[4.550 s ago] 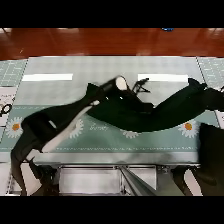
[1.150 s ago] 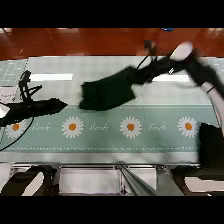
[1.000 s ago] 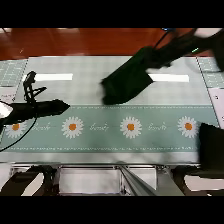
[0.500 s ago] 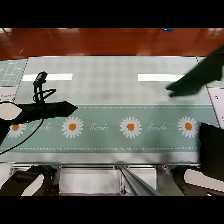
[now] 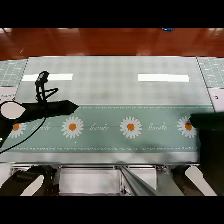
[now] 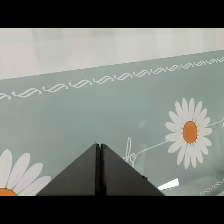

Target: Fold the shirts.

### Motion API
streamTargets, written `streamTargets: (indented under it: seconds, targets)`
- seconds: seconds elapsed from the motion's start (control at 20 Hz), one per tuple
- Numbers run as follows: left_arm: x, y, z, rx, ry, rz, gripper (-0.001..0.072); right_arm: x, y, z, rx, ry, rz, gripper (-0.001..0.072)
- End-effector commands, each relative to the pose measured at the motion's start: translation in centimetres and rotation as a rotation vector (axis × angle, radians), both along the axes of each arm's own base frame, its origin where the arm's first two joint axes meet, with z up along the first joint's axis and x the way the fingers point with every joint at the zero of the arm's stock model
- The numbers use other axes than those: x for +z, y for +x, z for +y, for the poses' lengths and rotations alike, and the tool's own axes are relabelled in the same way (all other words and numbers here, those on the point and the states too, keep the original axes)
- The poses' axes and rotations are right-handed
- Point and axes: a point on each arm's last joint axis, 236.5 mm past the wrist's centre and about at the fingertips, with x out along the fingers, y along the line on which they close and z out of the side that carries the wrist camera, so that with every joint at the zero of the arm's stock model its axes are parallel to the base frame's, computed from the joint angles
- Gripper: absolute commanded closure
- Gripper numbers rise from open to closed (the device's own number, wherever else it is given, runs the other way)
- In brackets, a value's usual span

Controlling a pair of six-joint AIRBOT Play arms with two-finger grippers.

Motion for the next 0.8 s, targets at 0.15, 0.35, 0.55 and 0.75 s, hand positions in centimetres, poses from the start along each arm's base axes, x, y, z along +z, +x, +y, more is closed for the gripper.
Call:
streamTargets:
  seconds: [0.15, 0.35, 0.55, 0.75]
  targets:
    - [-1.7, 0.3, -0.3, 0.013, -0.017, 0.063, 0.0675, -4.5, -15.5, -1.8, -0.326, -0.129, 0.378, 0.0691]
    - [-1.3, 0.5, -0.7, 0.024, -0.047, 0.062, 0.0676, -5.6, -16.2, -1.4, -0.328, -0.105, 0.409, 0.0521]
    - [-1.5, 0.8, 0.4, -0.068, 0.040, -0.030, 0.0675, -6.3, -16.1, -1.5, -0.325, -0.100, 0.411, 0.0295]
    - [0.8, 4.8, 8.1, 0.164, 0.048, -0.071, 0.0675, -5.5, -9.9, -2.6, -0.241, -0.094, 0.167, 0.0336]
